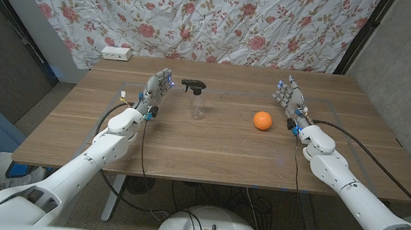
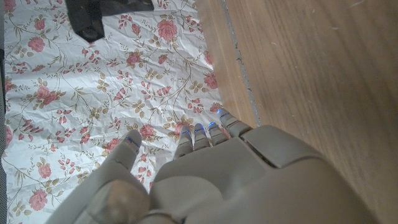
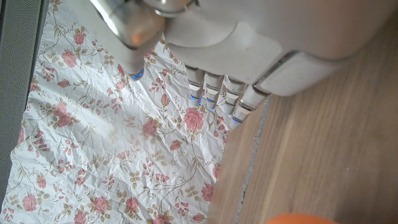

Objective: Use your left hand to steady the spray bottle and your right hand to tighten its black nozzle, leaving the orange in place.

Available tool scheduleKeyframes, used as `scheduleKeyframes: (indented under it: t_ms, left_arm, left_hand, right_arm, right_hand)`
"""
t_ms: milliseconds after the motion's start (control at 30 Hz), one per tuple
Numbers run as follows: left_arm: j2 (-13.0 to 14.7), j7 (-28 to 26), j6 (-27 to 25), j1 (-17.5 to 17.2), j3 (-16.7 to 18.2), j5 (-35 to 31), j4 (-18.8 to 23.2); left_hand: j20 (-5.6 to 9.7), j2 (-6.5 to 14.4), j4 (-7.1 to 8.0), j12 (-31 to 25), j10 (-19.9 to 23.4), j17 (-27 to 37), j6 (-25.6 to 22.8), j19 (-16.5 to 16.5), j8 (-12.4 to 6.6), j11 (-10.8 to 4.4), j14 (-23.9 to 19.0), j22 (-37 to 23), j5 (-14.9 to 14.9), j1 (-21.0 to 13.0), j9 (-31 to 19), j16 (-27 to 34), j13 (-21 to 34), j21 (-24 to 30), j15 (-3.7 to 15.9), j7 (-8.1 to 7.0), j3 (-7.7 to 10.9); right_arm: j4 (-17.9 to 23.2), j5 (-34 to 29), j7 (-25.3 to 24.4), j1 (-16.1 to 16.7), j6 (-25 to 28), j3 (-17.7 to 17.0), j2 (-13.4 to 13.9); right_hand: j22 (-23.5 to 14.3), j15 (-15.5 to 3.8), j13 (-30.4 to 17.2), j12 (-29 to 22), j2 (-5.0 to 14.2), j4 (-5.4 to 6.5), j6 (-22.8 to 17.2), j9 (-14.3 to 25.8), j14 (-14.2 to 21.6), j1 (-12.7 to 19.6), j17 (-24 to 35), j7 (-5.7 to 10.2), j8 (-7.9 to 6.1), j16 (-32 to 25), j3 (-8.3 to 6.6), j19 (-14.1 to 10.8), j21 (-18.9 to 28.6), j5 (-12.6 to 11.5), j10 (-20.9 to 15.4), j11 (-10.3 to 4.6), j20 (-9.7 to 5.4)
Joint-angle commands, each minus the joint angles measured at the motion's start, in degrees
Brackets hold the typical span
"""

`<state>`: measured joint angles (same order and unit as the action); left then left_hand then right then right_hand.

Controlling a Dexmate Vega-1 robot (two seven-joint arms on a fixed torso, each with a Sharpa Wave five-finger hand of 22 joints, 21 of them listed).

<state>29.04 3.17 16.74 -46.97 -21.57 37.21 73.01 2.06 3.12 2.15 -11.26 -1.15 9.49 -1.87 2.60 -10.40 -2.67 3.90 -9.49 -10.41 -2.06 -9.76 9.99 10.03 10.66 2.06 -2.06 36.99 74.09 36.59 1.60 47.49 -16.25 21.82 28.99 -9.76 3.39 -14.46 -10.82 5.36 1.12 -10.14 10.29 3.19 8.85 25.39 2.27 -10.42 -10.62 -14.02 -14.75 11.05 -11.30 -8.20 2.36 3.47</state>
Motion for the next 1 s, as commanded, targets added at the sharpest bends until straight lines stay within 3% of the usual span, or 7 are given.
scheduleKeyframes:
  t_ms: [33,300,633,1000]
  left_arm:
    - [0.66,3.35,0.81,0.86,-0.26,0.28,-1.66]
    - [2.32,6.04,1.30,0.26,-0.37,0.27,-1.09]
    - [4.58,10.68,3.01,-1.34,0.23,1.44,-0.72]
    - [7.61,14.65,2.46,-2.26,0.93,2.72,0.59]
  left_hand:
    - [1.11,-0.72,-2.37,-0.18,-0.16,0.12,0.08,0.31,-0.35,-0.89,0.75,-0.12,-0.10,-1.68,-0.21,0.18,0.19,0.04,1.58,-0.90,0.41]
    - [1.31,-1.51,-5.42,-0.06,-0.24,0.16,0.59,-0.14,-0.35,-1.36,1.15,-0.10,0.17,-3.38,-0.23,0.07,0.21,-0.16,1.86,-1.47,0.75]
    - [1.59,-2.75,-9.46,-0.01,-0.27,0.21,0.71,-1.03,-0.60,-2.39,2.02,-0.10,0.34,-5.61,-0.28,-0.07,0.25,-0.37,2.41,-2.42,1.04]
    - [1.63,-3.65,-11.40,0.03,-0.42,0.23,0.78,-1.37,-0.69,-3.35,2.38,-0.10,0.35,-6.74,-0.31,-0.03,0.27,-0.35,2.81,-3.33,1.06]
  right_arm:
    - [-0.24,-1.02,-0.72,-0.32,0.20,0.87,-0.64]
    - [1.56,-2.20,-1.95,0.56,0.16,0.99,0.11]
    - [7.60,-1.98,-4.35,4.01,3.14,-0.07,3.05]
    - [9.49,-2.33,-5.32,4.82,3.87,-0.08,3.50]
  right_hand:
    - [-0.11,0.09,0.01,-0.31,0.01,-0.10,-0.51,0.15,0.15,0.31,-0.05,-0.11,-0.42,-0.29,-0.43,-0.40,0.19,-0.45,-0.32,0.09,0.15]
    - [-0.11,0.06,0.23,-0.32,0.05,-0.23,-0.49,0.13,0.15,0.28,-0.40,-0.08,-0.41,-0.31,-0.52,-0.38,0.15,-0.52,-0.28,0.26,0.09]
    - [-0.10,-0.01,0.49,-0.35,0.18,-0.48,-0.46,0.12,0.19,0.39,-0.85,-0.01,-0.40,-0.35,-0.73,-0.42,0.14,-0.61,-0.25,0.25,0.02]
    - [-0.10,-0.02,0.74,-0.39,0.23,-0.68,-0.46,0.11,0.24,0.40,-1.25,-0.02,-0.40,-0.40,-0.84,-0.48,0.13,-0.65,-0.29,0.31,-0.03]
